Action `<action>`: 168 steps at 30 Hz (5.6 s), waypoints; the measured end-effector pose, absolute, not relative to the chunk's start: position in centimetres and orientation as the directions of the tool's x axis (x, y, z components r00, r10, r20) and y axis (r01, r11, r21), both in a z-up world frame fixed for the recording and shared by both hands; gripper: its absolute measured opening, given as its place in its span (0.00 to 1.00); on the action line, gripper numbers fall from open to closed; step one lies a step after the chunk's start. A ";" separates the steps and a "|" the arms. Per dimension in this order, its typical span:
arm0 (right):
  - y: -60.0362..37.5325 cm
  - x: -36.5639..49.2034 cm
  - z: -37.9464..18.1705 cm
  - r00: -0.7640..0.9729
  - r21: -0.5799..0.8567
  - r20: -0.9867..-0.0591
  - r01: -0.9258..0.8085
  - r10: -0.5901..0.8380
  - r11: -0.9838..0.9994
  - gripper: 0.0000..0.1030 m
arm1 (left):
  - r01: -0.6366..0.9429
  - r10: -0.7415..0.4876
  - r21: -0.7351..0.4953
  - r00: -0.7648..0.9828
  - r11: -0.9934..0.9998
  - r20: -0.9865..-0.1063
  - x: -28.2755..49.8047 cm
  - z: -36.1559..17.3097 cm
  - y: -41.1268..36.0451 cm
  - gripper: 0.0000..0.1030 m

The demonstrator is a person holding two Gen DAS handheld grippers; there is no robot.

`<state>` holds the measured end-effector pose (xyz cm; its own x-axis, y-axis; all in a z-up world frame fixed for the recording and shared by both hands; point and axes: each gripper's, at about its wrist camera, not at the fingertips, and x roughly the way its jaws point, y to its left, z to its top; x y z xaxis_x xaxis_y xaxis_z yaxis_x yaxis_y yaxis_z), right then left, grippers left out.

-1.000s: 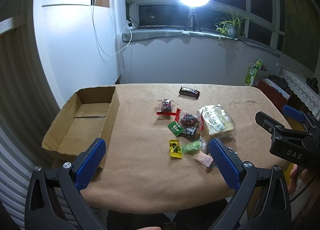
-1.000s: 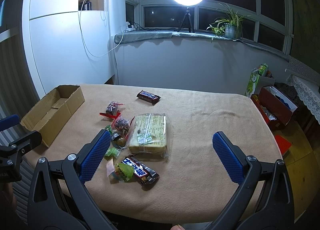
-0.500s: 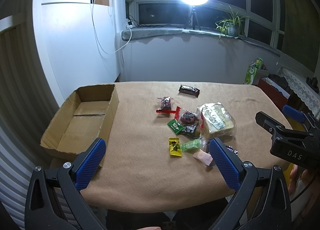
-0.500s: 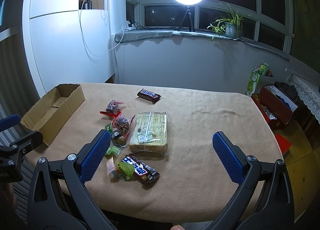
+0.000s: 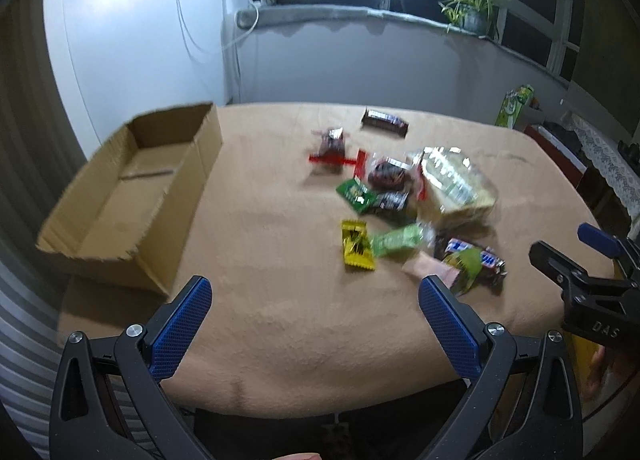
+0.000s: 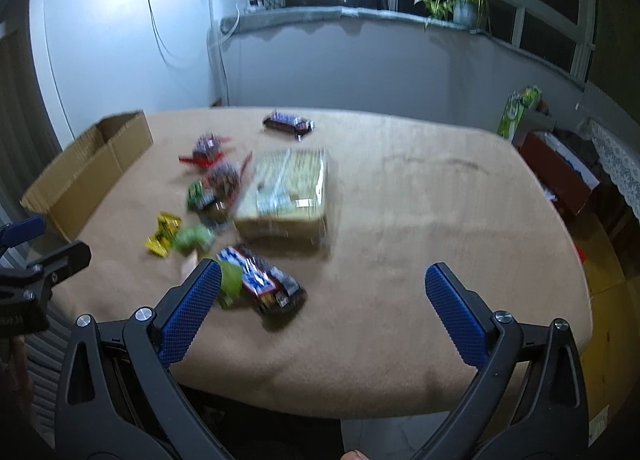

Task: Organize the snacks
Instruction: 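Grasp the Snickers bar with the right tool while the left tool grasps the pink wrapper, then carry the Snickers bar and pink wrapper into the cardboard box and release both, then grasp the green jelly cup with the right tool while the left tool grasps the yellow candy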

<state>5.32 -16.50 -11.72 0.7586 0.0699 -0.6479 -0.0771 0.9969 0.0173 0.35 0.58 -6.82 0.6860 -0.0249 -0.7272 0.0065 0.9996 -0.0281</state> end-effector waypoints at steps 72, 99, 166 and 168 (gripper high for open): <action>-19.1 6.7 -18.6 0.684 0.102 -0.559 -0.505 0.469 0.857 0.41 | 0.288 -0.377 -0.250 0.599 0.924 -0.707 3.4 -11.7 -2.0 0.10; -18.7 6.3 -12.9 0.764 0.202 -0.443 -0.425 0.469 0.882 0.40 | 0.201 -0.350 -0.313 0.756 0.928 -0.553 0.8 -6.4 5.8 0.04; -1.2 1.8 -14.2 0.700 0.066 -0.475 -0.576 0.533 0.815 0.72 | 0.048 -0.138 -0.177 0.827 0.983 -0.545 -1.5 -4.0 10.8 0.79; -1.9 1.8 -14.3 0.705 0.074 -0.470 -0.568 0.530 0.820 0.72 | 0.060 -0.144 -0.168 0.822 0.984 -0.550 -1.4 -4.0 10.0 0.79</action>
